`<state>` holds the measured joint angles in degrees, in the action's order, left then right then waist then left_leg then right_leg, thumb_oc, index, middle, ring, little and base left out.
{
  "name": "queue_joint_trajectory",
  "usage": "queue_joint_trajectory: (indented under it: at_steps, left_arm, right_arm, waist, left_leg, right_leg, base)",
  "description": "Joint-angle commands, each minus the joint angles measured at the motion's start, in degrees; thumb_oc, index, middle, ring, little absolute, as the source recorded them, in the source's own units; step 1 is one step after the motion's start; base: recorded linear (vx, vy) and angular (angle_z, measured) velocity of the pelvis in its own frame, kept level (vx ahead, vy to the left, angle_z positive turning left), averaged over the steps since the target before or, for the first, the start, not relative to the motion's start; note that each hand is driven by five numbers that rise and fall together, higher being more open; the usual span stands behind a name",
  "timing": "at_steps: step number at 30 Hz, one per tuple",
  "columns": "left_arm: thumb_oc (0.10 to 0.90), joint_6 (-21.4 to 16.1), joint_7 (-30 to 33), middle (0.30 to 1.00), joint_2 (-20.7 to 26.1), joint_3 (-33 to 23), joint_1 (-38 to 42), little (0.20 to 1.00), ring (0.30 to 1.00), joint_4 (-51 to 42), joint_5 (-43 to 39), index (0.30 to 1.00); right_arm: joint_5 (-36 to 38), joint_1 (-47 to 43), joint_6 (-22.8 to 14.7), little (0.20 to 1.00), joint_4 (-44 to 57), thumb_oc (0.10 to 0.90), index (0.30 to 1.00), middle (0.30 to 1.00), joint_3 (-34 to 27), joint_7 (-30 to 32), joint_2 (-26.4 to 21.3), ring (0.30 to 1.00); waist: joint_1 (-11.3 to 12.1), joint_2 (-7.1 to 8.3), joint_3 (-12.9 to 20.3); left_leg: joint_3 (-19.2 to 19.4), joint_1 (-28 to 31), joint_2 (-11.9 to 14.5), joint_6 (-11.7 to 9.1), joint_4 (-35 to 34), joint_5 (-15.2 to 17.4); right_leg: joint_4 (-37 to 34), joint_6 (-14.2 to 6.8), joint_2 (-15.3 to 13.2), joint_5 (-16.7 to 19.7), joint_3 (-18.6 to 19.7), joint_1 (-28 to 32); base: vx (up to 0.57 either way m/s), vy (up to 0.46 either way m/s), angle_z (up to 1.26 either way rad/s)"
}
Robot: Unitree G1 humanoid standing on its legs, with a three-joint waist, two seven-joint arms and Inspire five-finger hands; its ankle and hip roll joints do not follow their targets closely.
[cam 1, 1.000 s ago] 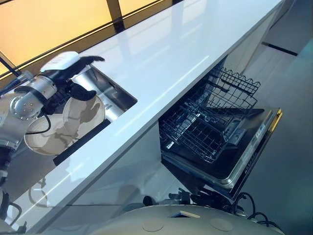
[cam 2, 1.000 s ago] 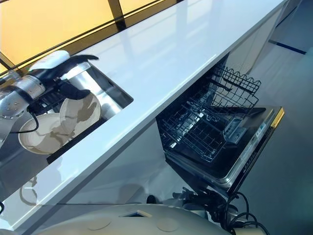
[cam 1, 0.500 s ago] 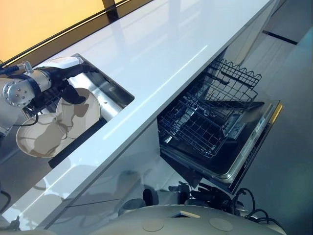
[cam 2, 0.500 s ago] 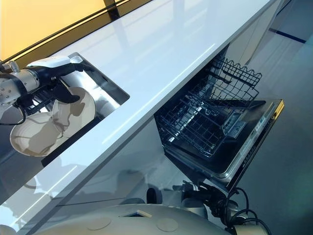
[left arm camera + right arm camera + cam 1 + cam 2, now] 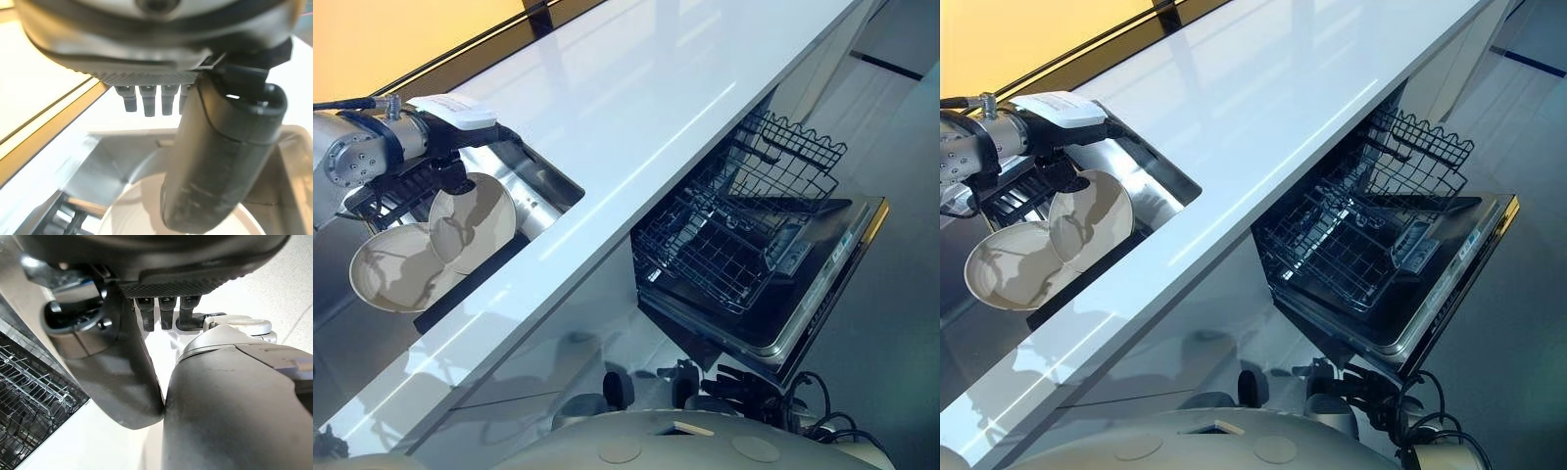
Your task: Pick up plates and place into dishwasher.
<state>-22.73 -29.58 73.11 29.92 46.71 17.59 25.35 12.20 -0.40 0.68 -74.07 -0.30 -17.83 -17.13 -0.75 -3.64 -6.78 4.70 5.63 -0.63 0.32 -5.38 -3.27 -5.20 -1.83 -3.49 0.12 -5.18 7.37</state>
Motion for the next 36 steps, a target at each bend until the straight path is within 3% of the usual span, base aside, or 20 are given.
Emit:
queue_joint_trajectory:
  at_steps: [1, 7, 18, 36]
  left_arm:
    - [0.800, 0.9, 0.7, 0.900, 5.2, -1.3, 13.6, 0.900, 0.900, 2.3, -1.2, 0.900]
    - [0.800, -0.7, -4.0, 0.900, 4.7, 0.2, 13.7, 0.900, 0.900, 1.3, 1.8, 0.900]
    - [0.800, 3.7, -17.3, 0.900, 3.7, 1.1, 13.6, 0.900, 0.900, -2.6, -0.3, 0.900]
    - [0.800, 3.1, -22.0, 0.900, 3.3, -1.0, 11.6, 0.900, 0.900, -3.2, -1.1, 0.900]
  right_arm:
    - [-0.2, 0.4, 0.1, 0.900, -2.9, 0.800, 0.900, 0.900, -1.4, -0.9, -4.4, 0.900]
    - [-0.2, 0.0, 0.2, 0.900, -3.3, 0.800, 0.900, 0.900, -1.4, -0.7, -4.9, 0.900]
    - [0.2, -0.5, 0.4, 0.900, -3.6, 0.800, 0.900, 0.900, -1.7, -0.9, -5.3, 0.900]
    - [-0.2, -0.4, 0.0, 0.900, -3.9, 0.800, 0.900, 0.900, -1.9, -1.0, -5.9, 0.900]
  waist:
    - [-0.5, -4.60, 2.0]
    - [-0.9, -4.75, 1.6]
    - [-0.8, -4.86, 1.4]
    - [-0.8, -5.30, 1.2]
  left_leg:
    - [-0.5, 1.9, -4.0, 3.6, 1.9, 8.8]
    - [-0.2, 1.7, -4.2, 3.7, 2.3, 8.9]
    - [-0.7, 1.6, -4.5, 3.6, 2.8, 9.1]
    - [-1.2, 1.8, -4.6, 3.4, 2.3, 8.8]
  right_leg:
    - [7.3, -5.2, -0.4, -4.0, -0.4, -4.8]
    - [7.0, -5.2, -0.3, -3.7, 0.3, -4.9]
    - [6.4, -4.9, 0.0, -3.7, 0.5, -4.4]
    - [5.7, -4.7, 0.3, -3.7, 0.5, -4.0]
  base:
    - [0.00, 0.000, 0.00]
    - [0.00, -0.002, -0.01]
    - [0.00, -0.002, -0.01]
    - [0.00, 0.000, 0.00]
